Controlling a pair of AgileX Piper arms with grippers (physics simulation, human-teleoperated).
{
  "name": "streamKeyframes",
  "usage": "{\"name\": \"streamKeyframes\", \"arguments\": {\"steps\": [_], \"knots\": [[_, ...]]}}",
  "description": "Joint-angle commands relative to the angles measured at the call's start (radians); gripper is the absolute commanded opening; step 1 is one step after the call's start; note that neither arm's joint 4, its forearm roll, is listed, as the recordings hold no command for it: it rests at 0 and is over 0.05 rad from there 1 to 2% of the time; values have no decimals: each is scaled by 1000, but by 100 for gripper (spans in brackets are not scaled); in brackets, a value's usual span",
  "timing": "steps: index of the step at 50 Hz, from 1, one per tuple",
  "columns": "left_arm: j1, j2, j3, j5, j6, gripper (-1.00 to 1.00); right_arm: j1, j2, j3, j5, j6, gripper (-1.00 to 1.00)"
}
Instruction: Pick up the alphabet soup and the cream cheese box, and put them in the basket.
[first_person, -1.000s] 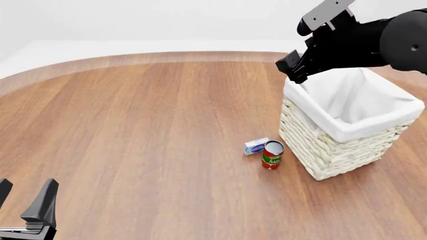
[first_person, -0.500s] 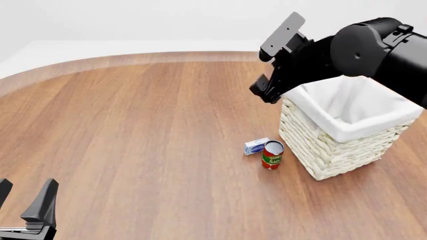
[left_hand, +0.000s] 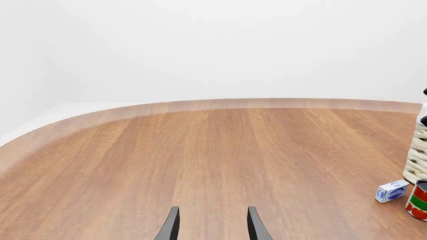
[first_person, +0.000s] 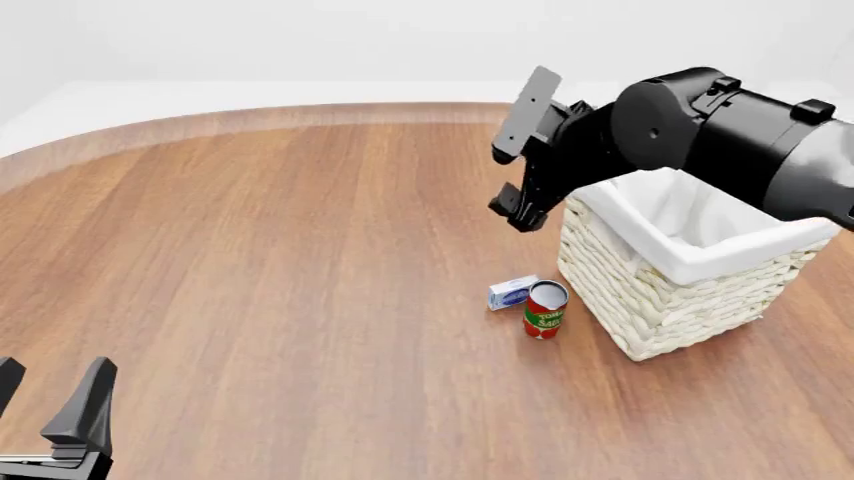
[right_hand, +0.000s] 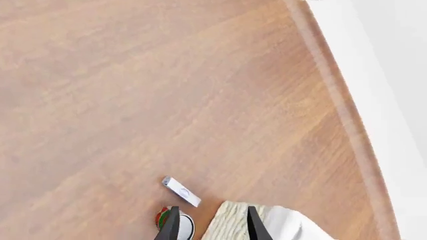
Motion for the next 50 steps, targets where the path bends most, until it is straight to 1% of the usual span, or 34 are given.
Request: {"name": "streamKeyframes", "arguments": {"steps": [1,5,9,14,32,35,45,46,50], "knots": [[0,0,0,0,0,100,-7,26,29,-24,-105,100],[0,0,0,0,-1,100,-2,32,19,-25,-114,100],[0,0,0,0,0,100,-7,38,29,-41,-143,100],[0,0,0,0,0,100,-6,53,33,-47,-164,100],[0,0,0,0,0,100,9,105,52,-65,-210,100],[0,0,0,0,0,100,8,112,67,-74,-230,100],[0,0,0,0,0,100,12,122,93,-87,-270,100],[0,0,0,0,0,100,7,125,101,-90,-287,100],[0,0,0,0,0,100,5,136,95,-92,-292,100]]}}
